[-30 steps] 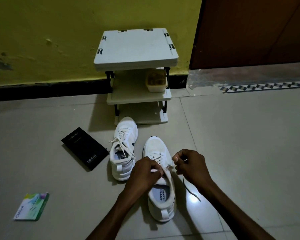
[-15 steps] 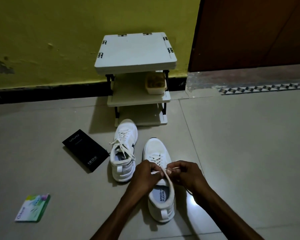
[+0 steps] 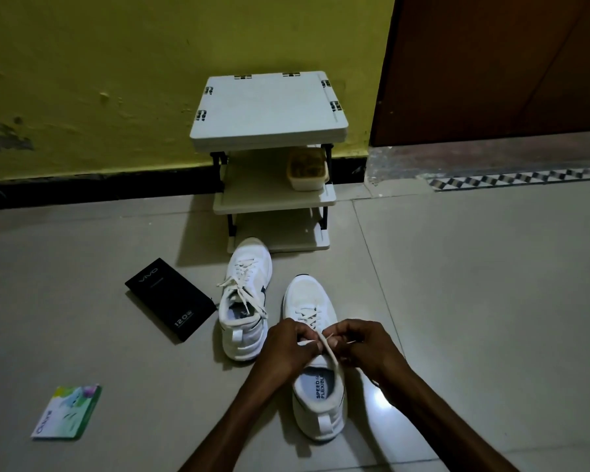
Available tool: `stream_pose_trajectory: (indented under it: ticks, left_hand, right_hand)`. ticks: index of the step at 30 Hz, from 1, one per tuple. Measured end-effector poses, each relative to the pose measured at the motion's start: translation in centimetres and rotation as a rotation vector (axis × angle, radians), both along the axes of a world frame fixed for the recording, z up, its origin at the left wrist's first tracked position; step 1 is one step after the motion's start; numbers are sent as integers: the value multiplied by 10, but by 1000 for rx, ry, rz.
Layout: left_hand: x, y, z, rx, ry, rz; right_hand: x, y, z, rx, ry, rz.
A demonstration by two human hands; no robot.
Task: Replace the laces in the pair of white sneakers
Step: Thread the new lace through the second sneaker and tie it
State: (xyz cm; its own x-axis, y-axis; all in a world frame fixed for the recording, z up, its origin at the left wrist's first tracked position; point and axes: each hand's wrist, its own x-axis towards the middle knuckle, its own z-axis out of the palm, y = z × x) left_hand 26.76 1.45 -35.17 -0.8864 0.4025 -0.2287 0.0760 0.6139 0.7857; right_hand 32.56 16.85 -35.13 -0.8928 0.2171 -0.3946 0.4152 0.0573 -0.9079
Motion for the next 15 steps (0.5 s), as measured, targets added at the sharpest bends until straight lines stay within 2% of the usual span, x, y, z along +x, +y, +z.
stream_pose_trajectory:
  ticks: [5, 9, 15]
  left_hand:
    - [1, -1, 3, 3, 14, -13]
    - [4, 0, 8, -18, 24, -60]
    - [4, 0, 11, -65, 68, -107]
  right_hand:
    - [5, -7, -2, 54, 76, -107]
    - [0, -6, 4, 225, 158, -136]
    - [-13, 11, 63, 352, 355, -253]
